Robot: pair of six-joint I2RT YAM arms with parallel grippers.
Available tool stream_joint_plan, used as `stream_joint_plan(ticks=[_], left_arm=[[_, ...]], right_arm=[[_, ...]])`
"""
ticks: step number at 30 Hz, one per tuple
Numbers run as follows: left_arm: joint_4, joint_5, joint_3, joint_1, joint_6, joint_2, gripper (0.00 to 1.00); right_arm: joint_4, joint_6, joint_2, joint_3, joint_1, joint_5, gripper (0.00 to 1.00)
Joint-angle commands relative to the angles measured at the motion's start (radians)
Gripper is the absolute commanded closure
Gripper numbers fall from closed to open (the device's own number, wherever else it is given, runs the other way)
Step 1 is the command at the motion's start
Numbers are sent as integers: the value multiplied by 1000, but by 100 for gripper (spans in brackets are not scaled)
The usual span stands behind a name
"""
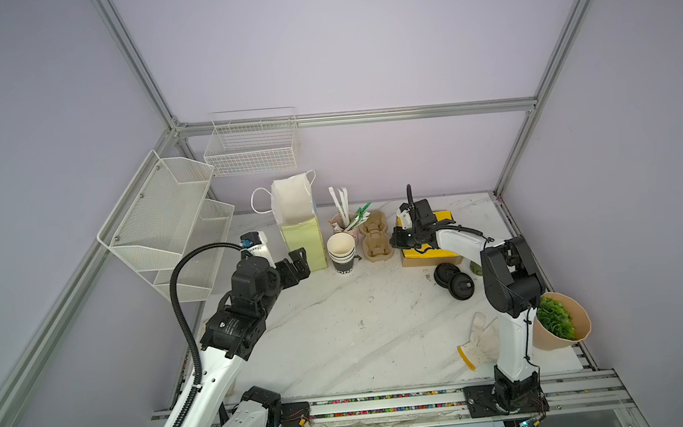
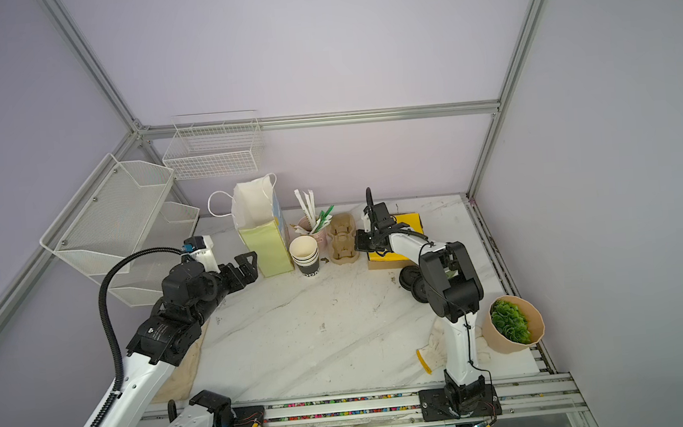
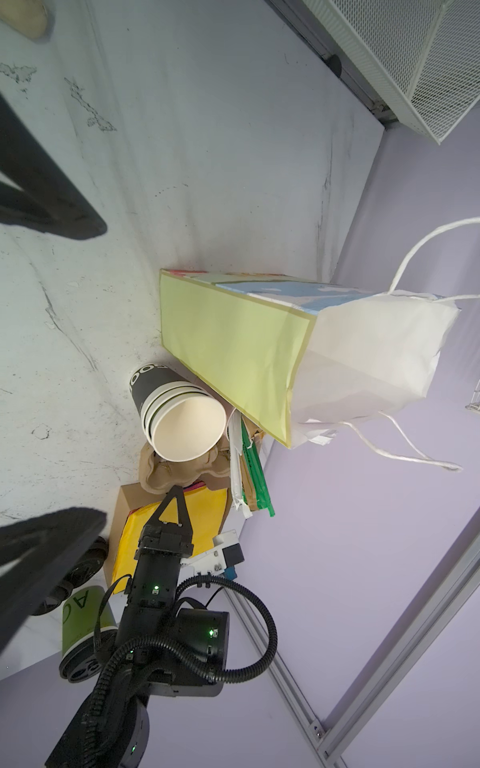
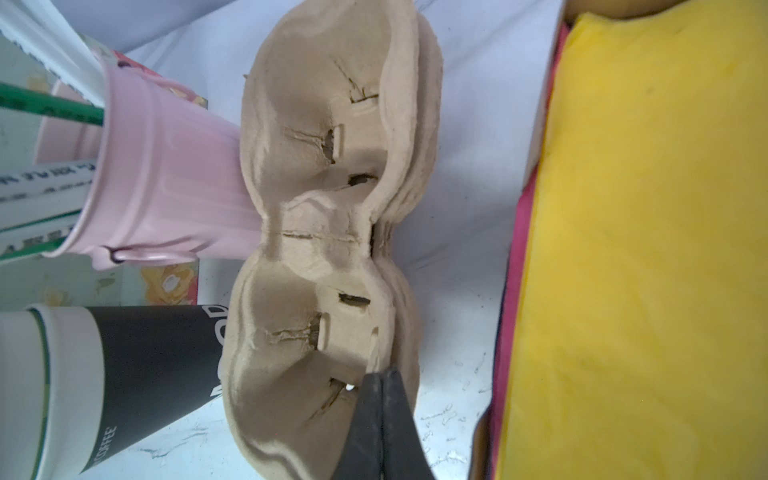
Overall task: Pack the takeout coffee
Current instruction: 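Grip the edge of the top tan cup carrier with the right gripper, then pull the top carrier off the stack and set it nearer the robot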
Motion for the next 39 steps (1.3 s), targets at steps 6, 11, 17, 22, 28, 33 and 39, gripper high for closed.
stream_joint_plan(ticks=[6,11,17,22,28,33,39], left_arm=[[41,13,-26,12,-7,3,0],[42,16,-27,15,-8,5,0],[43,23,-27,18,-10,13,0],[44,25,-25,23,-12,13,0],[41,19,-24,26,-14,4,0],[34,1,-22,26,-19,-21,0],[14,-21,-10,27,-26,-45,0]], right_arm=[[127,81,-53,-46,-78,-175,100],[181,111,-60,-65,-93,-244,100],[226,144,-78,-78,-109,-296,100],[263,179,-152,-105,-118,-289,100],[259,228,-293,-195,-131,-223,100],[166,238,-475,-324,-132,-167,100],[7,226,-746,-516,-122,-149,100]])
